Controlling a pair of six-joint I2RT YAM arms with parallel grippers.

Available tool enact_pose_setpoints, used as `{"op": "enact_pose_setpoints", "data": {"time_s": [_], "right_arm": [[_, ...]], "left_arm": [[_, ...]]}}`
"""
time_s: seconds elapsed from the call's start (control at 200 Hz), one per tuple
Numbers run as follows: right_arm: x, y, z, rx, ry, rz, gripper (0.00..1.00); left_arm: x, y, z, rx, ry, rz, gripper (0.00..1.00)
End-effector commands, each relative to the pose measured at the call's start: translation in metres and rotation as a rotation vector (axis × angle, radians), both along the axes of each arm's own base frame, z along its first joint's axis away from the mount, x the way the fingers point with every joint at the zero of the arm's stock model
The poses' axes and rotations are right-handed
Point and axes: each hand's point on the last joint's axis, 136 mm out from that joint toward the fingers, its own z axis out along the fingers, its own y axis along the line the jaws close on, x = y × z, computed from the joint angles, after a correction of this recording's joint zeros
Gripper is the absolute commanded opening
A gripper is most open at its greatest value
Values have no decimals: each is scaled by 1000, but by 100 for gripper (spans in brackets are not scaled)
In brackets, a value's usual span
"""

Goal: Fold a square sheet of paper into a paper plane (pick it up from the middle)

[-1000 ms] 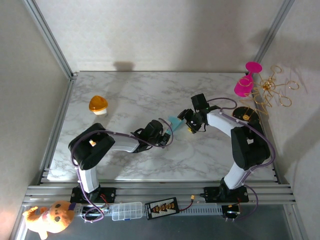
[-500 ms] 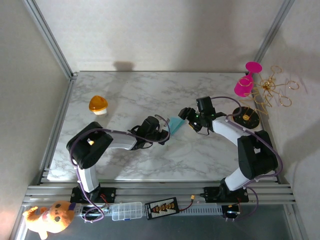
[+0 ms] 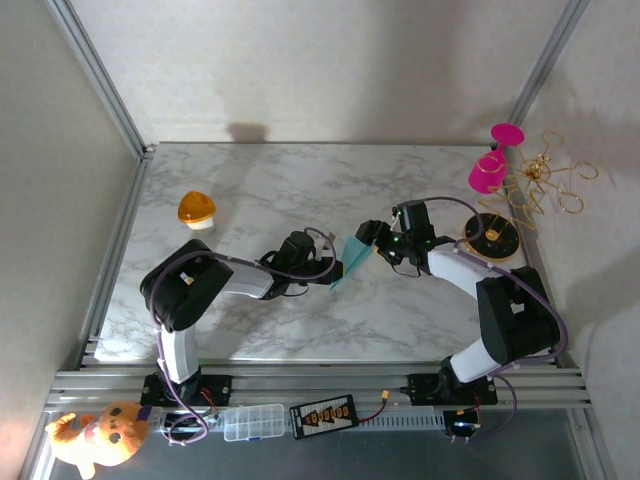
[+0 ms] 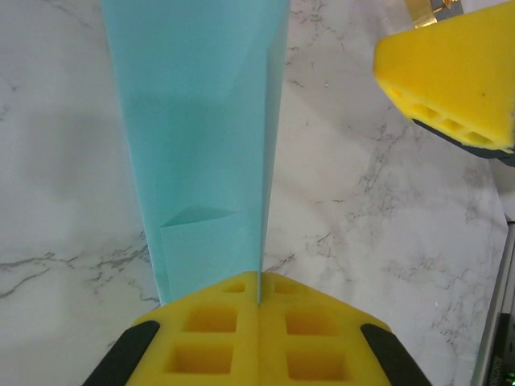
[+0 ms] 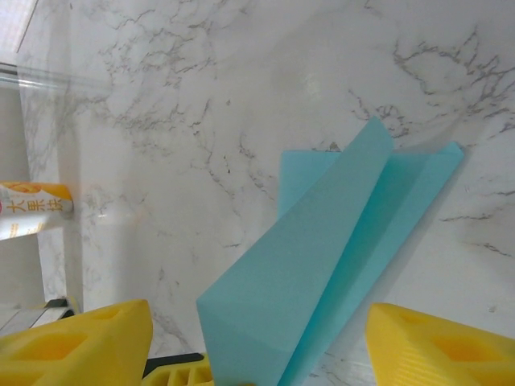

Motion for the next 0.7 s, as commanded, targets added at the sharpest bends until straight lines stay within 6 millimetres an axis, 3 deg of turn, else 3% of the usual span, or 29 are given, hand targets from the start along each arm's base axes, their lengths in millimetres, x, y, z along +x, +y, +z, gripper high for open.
{"op": "enact_pose_setpoints", "data": {"time_s": [0.0, 0.691], "right_arm": [[2, 5, 12, 35, -66, 40, 71], [-19, 18, -17, 84, -34, 162, 65]], "left_arm": [[-1, -1, -1, -57, 52, 16, 0], [-3, 4, -19, -156, 251, 110, 0]]}}
